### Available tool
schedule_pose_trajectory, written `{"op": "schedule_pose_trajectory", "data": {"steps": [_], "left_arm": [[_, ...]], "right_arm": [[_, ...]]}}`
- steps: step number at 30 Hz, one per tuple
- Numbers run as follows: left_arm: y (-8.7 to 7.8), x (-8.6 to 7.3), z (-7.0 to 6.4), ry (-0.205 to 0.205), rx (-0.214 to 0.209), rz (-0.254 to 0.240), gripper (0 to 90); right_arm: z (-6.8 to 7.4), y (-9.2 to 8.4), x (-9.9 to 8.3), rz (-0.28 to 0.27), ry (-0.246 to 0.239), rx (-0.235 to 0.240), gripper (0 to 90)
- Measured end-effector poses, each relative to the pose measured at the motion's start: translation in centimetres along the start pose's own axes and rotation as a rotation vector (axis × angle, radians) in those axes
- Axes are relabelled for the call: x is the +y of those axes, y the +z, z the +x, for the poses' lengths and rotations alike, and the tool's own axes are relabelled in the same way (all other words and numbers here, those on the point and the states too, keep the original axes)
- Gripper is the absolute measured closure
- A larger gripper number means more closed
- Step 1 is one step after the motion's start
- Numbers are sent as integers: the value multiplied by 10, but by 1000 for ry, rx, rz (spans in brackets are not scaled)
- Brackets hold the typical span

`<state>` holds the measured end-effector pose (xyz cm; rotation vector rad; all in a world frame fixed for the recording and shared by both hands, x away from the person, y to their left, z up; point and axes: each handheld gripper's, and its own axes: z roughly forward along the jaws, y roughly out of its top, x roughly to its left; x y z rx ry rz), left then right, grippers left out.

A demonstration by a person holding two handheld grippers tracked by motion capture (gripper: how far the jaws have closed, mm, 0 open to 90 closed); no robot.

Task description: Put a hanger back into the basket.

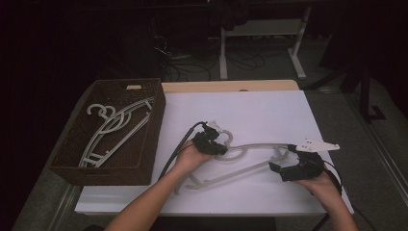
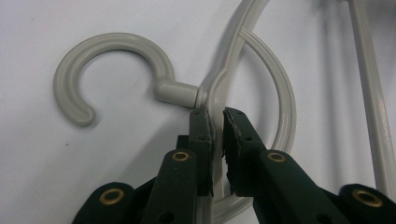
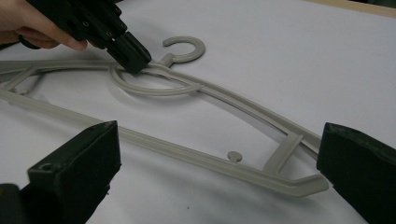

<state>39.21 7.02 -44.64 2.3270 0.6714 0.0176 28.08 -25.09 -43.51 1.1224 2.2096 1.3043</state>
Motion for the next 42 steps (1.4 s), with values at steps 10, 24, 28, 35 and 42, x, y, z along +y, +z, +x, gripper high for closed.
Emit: {"op": "schedule_pose_trajectory", "data": {"steps": [10,24,28,35,42], "left_arm": [[-49,-21,7,-52,-29,-96,430],[-70,-53,4,-105,-56,-149,264],[-68,-53,3,-98,-58,-146,263],[-68,-53,3,-93,-59,-137,263],[-66,-53,4,-93,-53,-125,264]], "right_arm": [[-4,-3,3,36,29,-32,118],[-4,8,12,168,71,-76,842],[-5,11,11,189,67,-88,891],[-5,20,8,225,49,-101,891],[-5,22,5,242,49,-91,892]]}}
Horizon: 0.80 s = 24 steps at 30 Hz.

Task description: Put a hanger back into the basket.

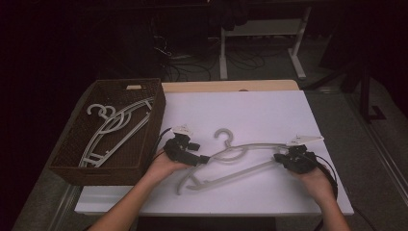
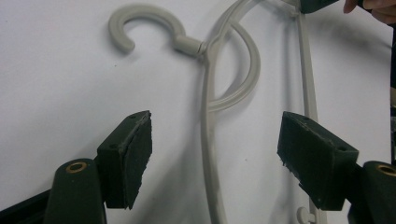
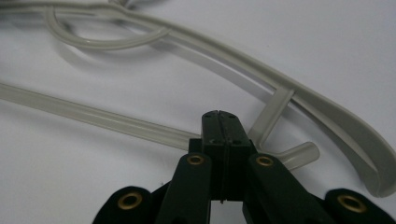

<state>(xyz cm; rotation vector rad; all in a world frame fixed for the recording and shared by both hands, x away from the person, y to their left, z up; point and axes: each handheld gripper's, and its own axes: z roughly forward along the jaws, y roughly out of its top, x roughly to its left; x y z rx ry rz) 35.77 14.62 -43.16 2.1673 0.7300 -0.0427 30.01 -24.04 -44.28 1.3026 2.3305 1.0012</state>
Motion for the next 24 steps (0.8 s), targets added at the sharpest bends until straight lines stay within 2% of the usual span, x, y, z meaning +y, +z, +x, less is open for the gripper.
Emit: {"op": "schedule_pose_trajectory", "data": {"steps": [7,13,17,24], "left_arm": [[8,1,-1,16,0,23,269],[25,5,-5,58,-7,70,312],[35,8,-9,86,-15,88,405],[46,7,-15,135,23,134,551]], "right_arm": [[1,2,-2,17,-6,-6,892],[1,2,-3,24,-8,-7,893],[1,2,-3,31,-5,-6,893],[2,2,-3,33,-5,-6,893]]}}
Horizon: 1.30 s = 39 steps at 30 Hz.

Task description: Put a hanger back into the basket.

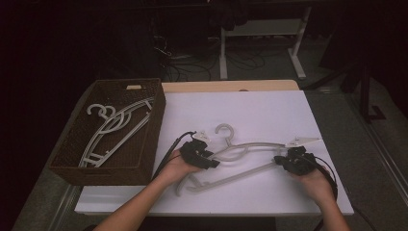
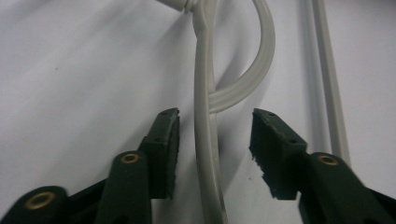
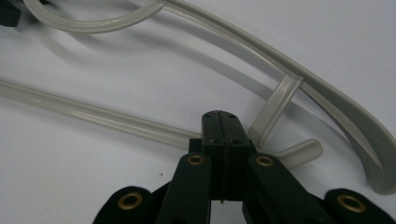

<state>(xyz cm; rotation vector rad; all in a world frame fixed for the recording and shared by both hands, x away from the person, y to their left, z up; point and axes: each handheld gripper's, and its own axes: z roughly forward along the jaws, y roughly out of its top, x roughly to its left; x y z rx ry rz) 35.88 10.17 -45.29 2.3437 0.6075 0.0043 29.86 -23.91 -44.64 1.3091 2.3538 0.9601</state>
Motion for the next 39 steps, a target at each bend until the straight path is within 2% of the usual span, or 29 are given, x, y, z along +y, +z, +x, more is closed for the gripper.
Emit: {"op": "schedule_pose_trajectory", "data": {"steps": [10,17,21,24,26,27,28,33,35,36,39], "left_arm": [[2,0,-1,7,50,-8,784],[0,0,-1,-15,59,-15,814],[-6,0,2,-26,58,-28,818],[-13,1,4,-38,61,-33,819],[-17,2,5,-43,72,-32,819],[-17,2,5,-43,72,-32,819],[-21,3,6,-53,83,-37,819],[-37,9,8,-73,110,-53,821],[-37,9,8,-73,110,-53,821],[-50,15,9,-92,126,-72,821],[-66,22,9,-98,135,-93,821]], "right_arm": [[0,0,0,-1,0,2,893],[0,-3,1,-13,-1,-1,888],[2,-12,4,-65,6,28,805],[5,-19,4,-99,19,60,685],[6,-20,3,-109,20,72,612],[6,-20,3,-109,20,72,612],[9,-21,2,-119,18,84,535],[14,-21,0,-123,-5,98,359],[15,-20,0,-128,-12,99,359],[15,-20,-1,-136,-18,106,274],[15,-19,-1,-147,-23,115,232]]}}
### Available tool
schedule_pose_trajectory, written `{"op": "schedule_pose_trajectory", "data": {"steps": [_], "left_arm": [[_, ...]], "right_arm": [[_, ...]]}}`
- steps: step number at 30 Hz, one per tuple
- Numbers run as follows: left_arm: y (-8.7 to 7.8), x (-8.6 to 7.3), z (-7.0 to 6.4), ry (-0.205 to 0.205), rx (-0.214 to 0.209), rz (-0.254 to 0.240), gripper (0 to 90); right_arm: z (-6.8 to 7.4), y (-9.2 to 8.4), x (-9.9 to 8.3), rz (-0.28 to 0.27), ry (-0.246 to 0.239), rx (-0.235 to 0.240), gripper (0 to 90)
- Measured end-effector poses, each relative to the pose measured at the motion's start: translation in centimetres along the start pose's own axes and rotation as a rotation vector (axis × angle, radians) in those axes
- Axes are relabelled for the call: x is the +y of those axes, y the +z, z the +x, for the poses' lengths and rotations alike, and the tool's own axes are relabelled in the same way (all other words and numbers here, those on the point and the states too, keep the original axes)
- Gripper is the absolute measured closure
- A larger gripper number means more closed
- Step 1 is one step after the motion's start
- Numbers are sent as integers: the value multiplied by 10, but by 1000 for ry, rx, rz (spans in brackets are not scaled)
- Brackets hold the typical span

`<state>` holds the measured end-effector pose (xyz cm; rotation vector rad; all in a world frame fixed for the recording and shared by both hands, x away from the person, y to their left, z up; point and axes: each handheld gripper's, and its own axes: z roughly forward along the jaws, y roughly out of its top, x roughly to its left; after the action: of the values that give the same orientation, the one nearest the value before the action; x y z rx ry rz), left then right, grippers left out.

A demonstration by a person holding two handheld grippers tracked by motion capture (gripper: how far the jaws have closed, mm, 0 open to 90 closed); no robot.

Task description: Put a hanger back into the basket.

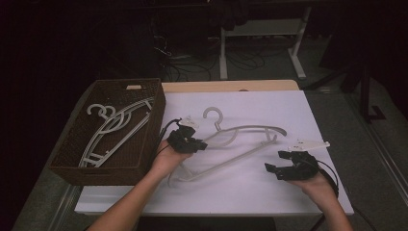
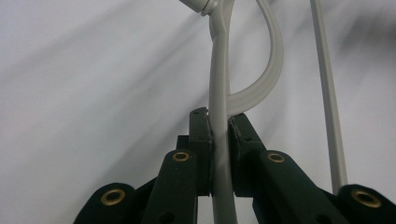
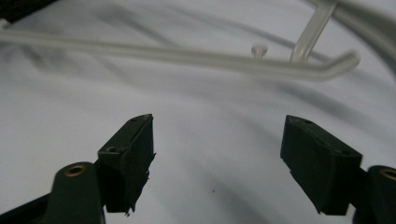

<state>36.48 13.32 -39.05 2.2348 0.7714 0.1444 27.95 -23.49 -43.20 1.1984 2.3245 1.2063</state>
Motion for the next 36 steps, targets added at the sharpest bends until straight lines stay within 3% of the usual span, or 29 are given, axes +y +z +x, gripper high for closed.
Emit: {"op": "schedule_pose_trajectory", "data": {"steps": [9,15,16,17,20,27,36], "left_arm": [[-56,28,8,2,29,-50,820],[-101,39,23,22,49,-92,820],[-101,39,23,22,49,-92,820],[-116,41,29,33,65,-104,820],[-139,41,40,40,91,-124,820],[-187,26,71,30,188,-143,820],[-230,-15,110,-34,315,-147,820]], "right_arm": [[0,5,-1,-18,-17,-5,113],[-2,6,-1,-36,-17,-8,82],[-2,6,-1,-36,-20,-13,82],[-3,7,-1,-37,-22,-15,82],[-3,6,-1,-43,-16,-20,82],[-3,6,-1,-52,-20,-25,82],[-4,8,-1,-46,-21,-27,82]]}}
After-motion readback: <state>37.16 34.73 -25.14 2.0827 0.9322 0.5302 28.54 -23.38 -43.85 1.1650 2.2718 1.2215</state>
